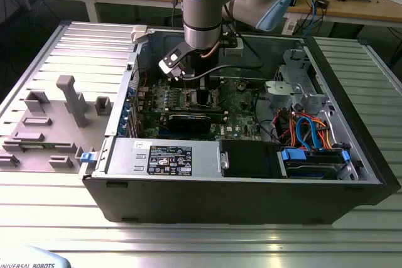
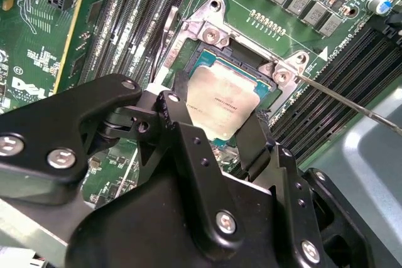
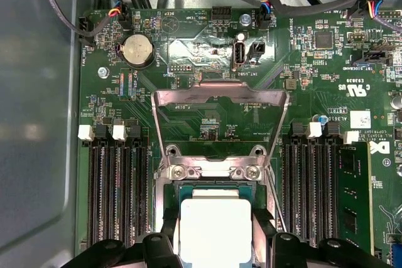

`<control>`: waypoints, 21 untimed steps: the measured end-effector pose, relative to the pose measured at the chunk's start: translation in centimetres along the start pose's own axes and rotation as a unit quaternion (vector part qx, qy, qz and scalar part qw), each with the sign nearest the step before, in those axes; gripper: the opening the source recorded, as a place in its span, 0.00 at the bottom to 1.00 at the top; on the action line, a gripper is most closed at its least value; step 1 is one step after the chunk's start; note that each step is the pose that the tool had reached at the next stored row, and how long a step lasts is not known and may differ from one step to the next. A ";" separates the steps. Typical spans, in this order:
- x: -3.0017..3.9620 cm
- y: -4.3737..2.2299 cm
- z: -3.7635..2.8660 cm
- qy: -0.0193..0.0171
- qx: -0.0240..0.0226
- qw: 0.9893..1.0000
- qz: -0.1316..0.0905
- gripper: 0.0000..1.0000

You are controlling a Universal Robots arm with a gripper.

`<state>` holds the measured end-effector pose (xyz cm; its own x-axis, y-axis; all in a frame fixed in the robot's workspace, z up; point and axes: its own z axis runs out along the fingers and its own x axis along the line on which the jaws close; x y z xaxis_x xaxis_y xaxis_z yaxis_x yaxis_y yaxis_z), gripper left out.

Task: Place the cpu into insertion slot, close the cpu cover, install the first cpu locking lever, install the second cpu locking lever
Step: 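Place the cpu into insertion slot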

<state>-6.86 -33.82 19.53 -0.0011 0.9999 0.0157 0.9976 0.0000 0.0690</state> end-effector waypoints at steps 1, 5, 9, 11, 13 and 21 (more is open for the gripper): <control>0.02 0.01 0.03 0.001 0.000 1.000 0.000 0.55; 0.00 0.00 0.04 0.000 0.000 1.000 0.000 0.61; 0.01 0.02 -0.34 0.000 0.000 1.000 0.000 0.61; 0.01 0.07 -0.92 0.000 0.000 1.000 0.000 0.61; 0.02 0.15 -1.35 0.000 0.002 1.000 0.000 0.61; 0.05 0.89 -3.01 0.001 0.024 1.000 0.000 0.23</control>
<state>-6.18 -33.82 22.59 -0.0003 0.9999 0.0169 0.9998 -0.0001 0.0206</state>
